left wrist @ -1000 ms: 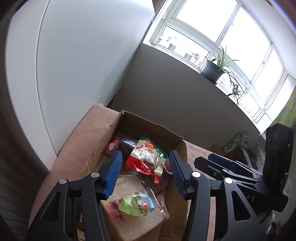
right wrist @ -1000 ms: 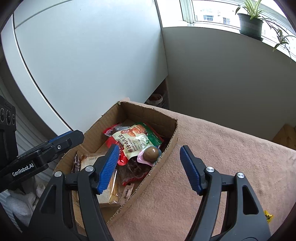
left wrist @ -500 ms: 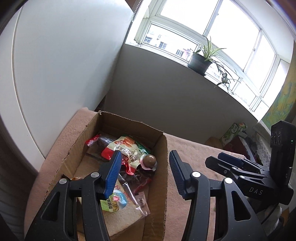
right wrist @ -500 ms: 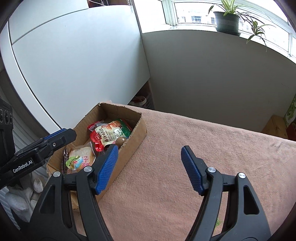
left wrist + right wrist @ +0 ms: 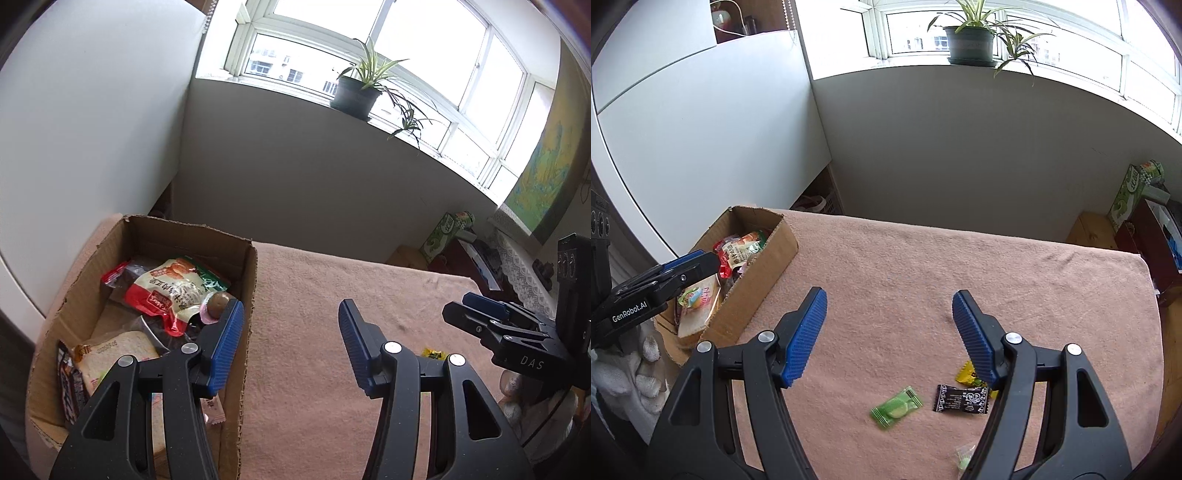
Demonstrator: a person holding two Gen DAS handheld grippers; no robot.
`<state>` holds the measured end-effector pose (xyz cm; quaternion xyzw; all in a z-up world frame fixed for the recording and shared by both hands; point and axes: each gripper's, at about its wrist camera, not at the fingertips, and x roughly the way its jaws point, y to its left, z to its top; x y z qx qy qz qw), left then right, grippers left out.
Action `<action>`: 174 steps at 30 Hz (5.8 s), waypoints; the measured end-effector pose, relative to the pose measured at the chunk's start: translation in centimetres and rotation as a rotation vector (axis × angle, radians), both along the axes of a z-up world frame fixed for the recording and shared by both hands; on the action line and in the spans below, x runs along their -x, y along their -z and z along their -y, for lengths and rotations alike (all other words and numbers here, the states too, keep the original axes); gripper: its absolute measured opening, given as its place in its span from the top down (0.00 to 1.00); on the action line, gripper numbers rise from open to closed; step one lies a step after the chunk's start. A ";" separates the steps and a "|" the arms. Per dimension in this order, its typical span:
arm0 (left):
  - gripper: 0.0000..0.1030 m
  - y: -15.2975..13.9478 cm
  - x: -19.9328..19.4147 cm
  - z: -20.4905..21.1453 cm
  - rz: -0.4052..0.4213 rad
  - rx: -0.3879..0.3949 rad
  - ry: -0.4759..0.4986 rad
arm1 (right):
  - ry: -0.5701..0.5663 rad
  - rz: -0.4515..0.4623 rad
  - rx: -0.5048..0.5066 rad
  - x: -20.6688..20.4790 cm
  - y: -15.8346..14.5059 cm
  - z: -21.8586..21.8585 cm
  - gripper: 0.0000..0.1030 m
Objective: Organize snacks
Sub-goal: 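Grasp the green square packet with the left tool while the right tool grasps the clear green-candy bag, then carry the green packet and green-candy bag into the box with both tools and release, then grasp the black candy with the left tool while the right tool moves to the yellow candy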
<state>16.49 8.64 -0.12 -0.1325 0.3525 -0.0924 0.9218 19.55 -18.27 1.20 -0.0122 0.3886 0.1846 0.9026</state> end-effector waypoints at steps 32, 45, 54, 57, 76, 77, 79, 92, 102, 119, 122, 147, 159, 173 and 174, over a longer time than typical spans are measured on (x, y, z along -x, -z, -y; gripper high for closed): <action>0.60 8.3 1.9 16.8 -0.207 -0.203 0.482 | 0.059 -0.126 0.143 8.2 10.0 8.2 0.29; 0.78 8.4 2.1 17.7 -0.170 -0.285 0.465 | 0.036 -0.149 0.151 7.6 11.0 7.9 0.54; 0.78 8.4 2.2 18.1 -0.160 -0.285 0.470 | 0.035 -0.150 0.169 7.5 10.7 7.7 0.77; 0.78 8.3 2.3 17.8 -0.158 -0.277 0.472 | 0.041 -0.147 0.164 7.6 10.6 7.7 0.77; 0.78 3.8 3.2 11.3 -0.044 -0.202 0.339 | -0.020 -0.032 0.103 6.8 4.7 3.4 0.77; 0.78 3.5 3.2 10.6 -0.036 -0.194 0.324 | -0.031 -0.022 0.101 6.6 4.2 2.7 0.77; 0.78 2.9 3.3 9.2 -0.020 -0.186 0.293 | -0.051 -0.001 0.097 6.2 3.4 1.3 0.77; 0.78 0.9 3.5 -0.7 0.040 -0.111 0.074 | -0.197 0.043 0.048 4.0 1.2 -7.9 0.77; 0.78 2.2 3.2 -7.7 0.007 -0.097 -0.087 | -0.310 0.009 0.006 3.2 1.5 -15.3 0.77; 0.67 2.8 3.4 -12.1 -0.014 -0.061 -0.172 | -0.401 0.021 0.024 4.6 2.3 -20.4 0.36; 0.53 2.7 3.5 -12.0 -0.011 -0.065 -0.172 | -0.403 0.024 0.026 4.7 2.2 -20.2 0.35; 0.27 1.4 2.7 -7.5 0.013 -0.099 -0.131 | -0.259 0.048 0.074 5.4 1.9 -11.2 0.08; 0.27 1.7 1.8 -0.6 -0.008 -0.117 0.011 | -0.012 -0.048 -0.070 2.4 2.2 1.6 0.08; 0.27 2.4 1.5 7.4 -0.039 -0.108 0.203 | 0.100 -0.155 -0.091 0.7 5.8 8.8 0.15; 0.27 2.5 1.6 8.0 -0.041 -0.107 0.221 | 0.094 -0.167 -0.091 0.5 6.1 8.9 0.20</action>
